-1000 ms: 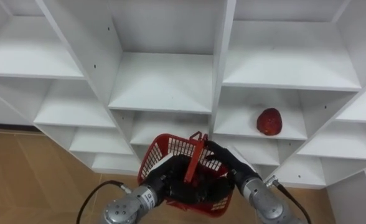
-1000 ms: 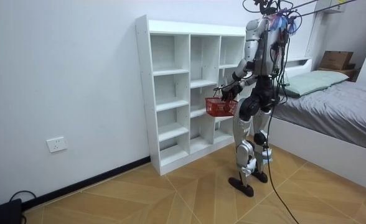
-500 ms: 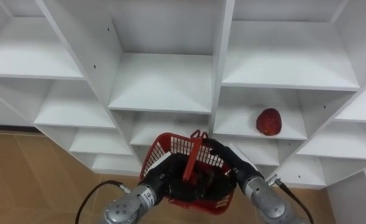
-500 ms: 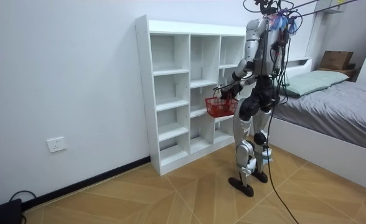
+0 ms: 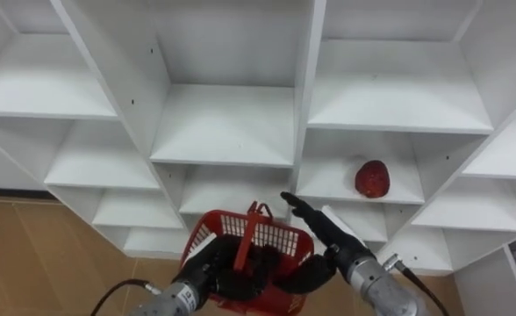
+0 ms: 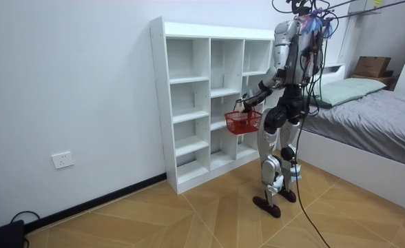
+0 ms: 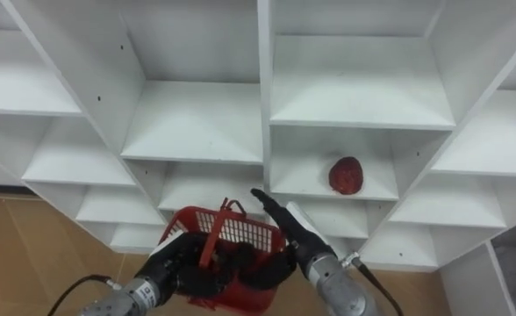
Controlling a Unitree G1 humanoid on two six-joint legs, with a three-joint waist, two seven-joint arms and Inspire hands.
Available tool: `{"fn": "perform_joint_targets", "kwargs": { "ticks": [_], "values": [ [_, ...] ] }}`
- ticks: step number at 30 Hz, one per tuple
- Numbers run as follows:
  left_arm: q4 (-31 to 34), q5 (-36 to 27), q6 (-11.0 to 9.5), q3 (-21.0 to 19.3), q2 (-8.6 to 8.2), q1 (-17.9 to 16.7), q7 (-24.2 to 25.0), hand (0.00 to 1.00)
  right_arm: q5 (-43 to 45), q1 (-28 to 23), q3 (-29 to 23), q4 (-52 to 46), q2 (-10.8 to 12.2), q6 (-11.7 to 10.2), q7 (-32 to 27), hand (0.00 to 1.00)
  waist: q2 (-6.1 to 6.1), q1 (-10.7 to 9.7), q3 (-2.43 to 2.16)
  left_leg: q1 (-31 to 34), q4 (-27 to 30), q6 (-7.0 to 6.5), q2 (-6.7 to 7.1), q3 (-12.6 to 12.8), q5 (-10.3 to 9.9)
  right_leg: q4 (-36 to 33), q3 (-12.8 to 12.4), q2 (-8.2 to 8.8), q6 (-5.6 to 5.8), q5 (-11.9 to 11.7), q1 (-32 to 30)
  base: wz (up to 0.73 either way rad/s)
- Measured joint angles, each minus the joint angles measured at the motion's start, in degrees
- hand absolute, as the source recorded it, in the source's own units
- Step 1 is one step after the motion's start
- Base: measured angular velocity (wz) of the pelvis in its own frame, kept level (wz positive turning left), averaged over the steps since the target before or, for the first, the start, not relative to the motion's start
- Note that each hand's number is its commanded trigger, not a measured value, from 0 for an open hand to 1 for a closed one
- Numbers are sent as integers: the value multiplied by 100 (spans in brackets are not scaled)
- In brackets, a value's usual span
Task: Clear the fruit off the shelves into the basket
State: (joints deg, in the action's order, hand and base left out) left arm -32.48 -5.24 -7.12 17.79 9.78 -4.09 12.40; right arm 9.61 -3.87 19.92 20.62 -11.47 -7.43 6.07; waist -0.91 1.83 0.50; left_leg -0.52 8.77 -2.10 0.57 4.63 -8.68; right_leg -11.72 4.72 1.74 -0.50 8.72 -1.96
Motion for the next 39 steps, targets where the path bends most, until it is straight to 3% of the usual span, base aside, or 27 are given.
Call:
{"fn": "perform_joint_targets", "kwargs": {
  "ticks": [9, 28, 35, 39],
  "values": [
    [-6, 106, 1, -417, 33, -85, -228, 100, -70, -142, -561, -208, 69, -1, -131, 0, -144, -34, -13, -227, -32, -10, -21, 164, -50, 10, -20, -42, 5, -25, 122, -9],
    [-3, 108, 98, -730, -128, -245, -629, 100, -417, -391, -1086, -353, 221, -7, -841, 0, -53, -352, -27, -437, -60, 90, -109, 241, -139, 206, -154, -191, -55, -66, 427, -2],
    [-3, 114, 99, -851, -120, -247, -631, 100, -564, -437, -1261, -346, 205, -7, -1160, 0, -116, -362, 10, -452, -55, 88, -114, 235, -141, 206, -158, -187, -57, -66, 409, 0],
    [-3, 115, 99, -874, -74, -247, -609, 100, -555, -447, -1259, -330, 204, -7, -1274, 0, -137, -330, 5, -455, -52, 86, -140, 228, -145, 206, -160, -186, -58, -66, 412, 0]
  ]
}}
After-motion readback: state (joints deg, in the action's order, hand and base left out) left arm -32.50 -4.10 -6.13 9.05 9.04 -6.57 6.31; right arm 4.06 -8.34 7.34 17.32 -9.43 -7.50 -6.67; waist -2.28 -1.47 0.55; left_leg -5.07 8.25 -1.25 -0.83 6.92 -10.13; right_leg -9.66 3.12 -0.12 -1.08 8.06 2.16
